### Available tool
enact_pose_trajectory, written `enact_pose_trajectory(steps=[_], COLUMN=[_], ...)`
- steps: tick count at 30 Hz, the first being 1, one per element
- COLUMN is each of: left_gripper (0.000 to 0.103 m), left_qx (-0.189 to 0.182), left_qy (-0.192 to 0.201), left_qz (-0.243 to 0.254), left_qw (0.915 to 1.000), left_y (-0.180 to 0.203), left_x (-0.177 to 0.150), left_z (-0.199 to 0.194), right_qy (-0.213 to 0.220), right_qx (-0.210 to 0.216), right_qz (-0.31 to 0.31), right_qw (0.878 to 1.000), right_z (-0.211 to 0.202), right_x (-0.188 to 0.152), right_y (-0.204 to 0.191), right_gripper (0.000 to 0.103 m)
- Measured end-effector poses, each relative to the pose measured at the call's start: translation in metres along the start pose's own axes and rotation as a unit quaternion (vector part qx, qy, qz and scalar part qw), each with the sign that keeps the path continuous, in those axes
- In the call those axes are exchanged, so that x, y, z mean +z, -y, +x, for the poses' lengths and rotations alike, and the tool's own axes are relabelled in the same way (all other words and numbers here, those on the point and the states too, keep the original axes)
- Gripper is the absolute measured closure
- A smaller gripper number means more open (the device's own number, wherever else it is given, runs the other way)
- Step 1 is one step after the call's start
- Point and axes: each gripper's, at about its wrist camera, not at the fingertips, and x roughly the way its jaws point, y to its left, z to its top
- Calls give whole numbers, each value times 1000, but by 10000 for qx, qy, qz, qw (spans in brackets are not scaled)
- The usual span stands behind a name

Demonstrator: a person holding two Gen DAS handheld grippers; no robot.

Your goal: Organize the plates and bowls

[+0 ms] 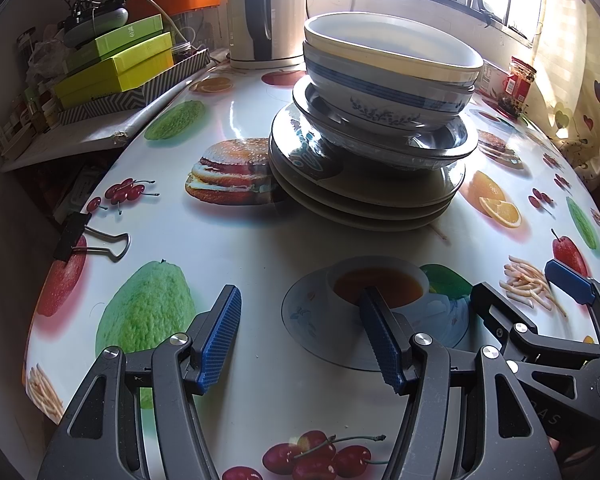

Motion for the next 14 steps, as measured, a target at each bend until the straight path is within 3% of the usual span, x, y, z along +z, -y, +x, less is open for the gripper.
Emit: enact_pose_trajectory(steps=[14], left_gripper=[40], left_qx=[3], left_qy=[0], left_qz=[6], left_qw=[10000], left_y=[0], left_x=[0], left_z=[0], right_qy=[2], right_qx=[-1], right_qz=[0], right_qw=[10000], right_z=[0], right_x=[0], right_y=[0], right_gripper=[4])
